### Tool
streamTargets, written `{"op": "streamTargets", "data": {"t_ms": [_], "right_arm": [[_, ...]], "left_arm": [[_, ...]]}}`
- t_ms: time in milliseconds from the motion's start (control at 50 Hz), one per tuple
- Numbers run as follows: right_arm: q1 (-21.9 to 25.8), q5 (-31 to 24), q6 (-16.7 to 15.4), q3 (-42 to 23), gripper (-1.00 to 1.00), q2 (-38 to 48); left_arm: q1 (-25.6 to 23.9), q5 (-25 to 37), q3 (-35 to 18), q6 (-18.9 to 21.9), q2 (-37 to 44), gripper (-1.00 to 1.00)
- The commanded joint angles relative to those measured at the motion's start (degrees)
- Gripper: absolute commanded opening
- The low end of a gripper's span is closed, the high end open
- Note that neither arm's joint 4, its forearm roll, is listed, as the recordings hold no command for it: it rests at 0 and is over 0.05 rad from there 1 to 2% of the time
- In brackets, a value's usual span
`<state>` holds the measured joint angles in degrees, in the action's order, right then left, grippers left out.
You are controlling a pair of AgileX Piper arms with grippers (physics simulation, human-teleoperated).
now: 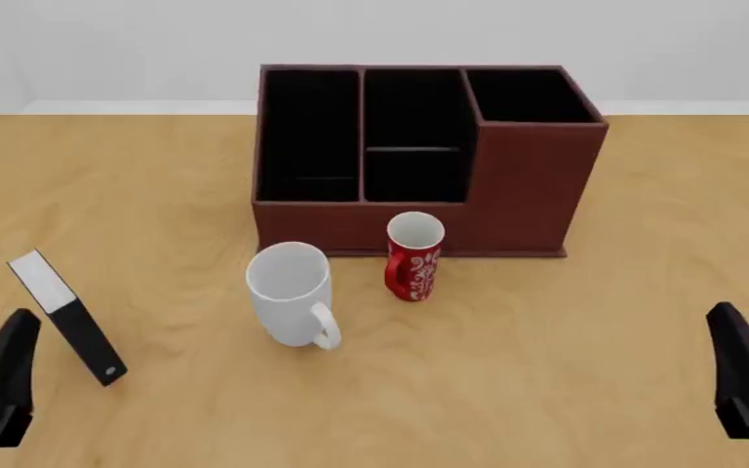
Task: Pick up the white mug and place it to the right of the caddy.
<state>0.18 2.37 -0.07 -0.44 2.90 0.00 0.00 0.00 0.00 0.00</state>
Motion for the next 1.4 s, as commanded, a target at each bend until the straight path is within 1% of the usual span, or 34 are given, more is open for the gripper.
{"op": "streamTargets", "data": {"t_ms": [20, 160, 300, 420, 500, 600, 760, 820, 840, 880, 900, 960, 1000, 1040, 1180, 1280, 1380, 1400], "right_arm": [[0.67, 2.25, -1.4, 0.42, 1.0, 3.2], [1.96, 2.48, -0.76, 0.43, 1.0, 3.43], [2.14, -0.28, 0.17, 0.42, 1.0, -0.08], [2.87, -0.87, -0.05, 0.43, 1.0, -0.98], [4.16, 0.7, -0.94, -0.56, 1.0, 1.45], [6.3, -1.97, -1.68, -5.49, 1.0, 2.86], [9.38, -5.24, -4.86, -14.83, 1.0, 7.47], [10.59, -7.78, -5.96, -19.75, 1.0, 9.42], [10.72, -8.06, -6.05, -20.39, 1.0, 9.78], [11.51, -8.94, -6.37, -22.83, 1.0, 11.82], [12.07, -9.97, -6.64, -25.12, 1.0, 13.18], [12.82, -11.46, -7.29, -28.5, 1.0, 15.82], [14.19, -12.79, -7.37, -31.55, 1.0, 19.62], [15.05, -14.02, -7.66, -34.13, 1.0, 21.6], [18.44, -21.51, -7.62, -45.69, 1.0, 30.71], [20.03, -24.55, -9.35, -50.42, 1.0, 34.77], [20.98, -27.87, -9.75, -54.78, 1.0, 39.34], [22.18, -28.33, -9.56, -55.44, 1.0, 40.48]], "left_arm": [[0.0, 0.0, 0.0, 0.0, 0.0, 1.0], [0.0, 0.0, 0.0, 0.0, 0.0, 1.0], [0.0, 0.0, 0.0, 0.0, 0.0, 1.0], [0.0, 0.0, 0.0, 0.0, 0.0, 1.0], [0.0, 0.0, 0.0, 0.0, 0.0, 1.0], [0.0, 0.0, 0.0, 0.0, 0.0, 1.0], [0.0, 0.0, 0.0, 0.0, 0.0, 1.0], [0.0, 0.0, 0.0, 0.0, 0.0, 1.0], [0.0, 0.0, 0.0, 0.0, 0.0, 1.0], [0.0, 0.0, 0.0, 0.0, 0.0, 1.0], [0.0, 0.0, 0.0, 0.0, 0.0, 1.0], [0.0, 0.0, 0.0, 0.0, 0.0, 1.0], [0.0, 0.0, 0.0, 0.0, 0.0, 1.0], [0.0, 0.0, 0.0, 0.0, 0.0, 1.0], [0.0, 0.0, 0.0, 0.0, 0.0, 1.0], [0.0, 0.0, 0.0, 0.0, 0.0, 1.0], [0.0, 0.0, 0.0, 0.0, 0.0, 1.0], [0.0, 0.0, 0.0, 0.0, 0.0, 1.0]]}}
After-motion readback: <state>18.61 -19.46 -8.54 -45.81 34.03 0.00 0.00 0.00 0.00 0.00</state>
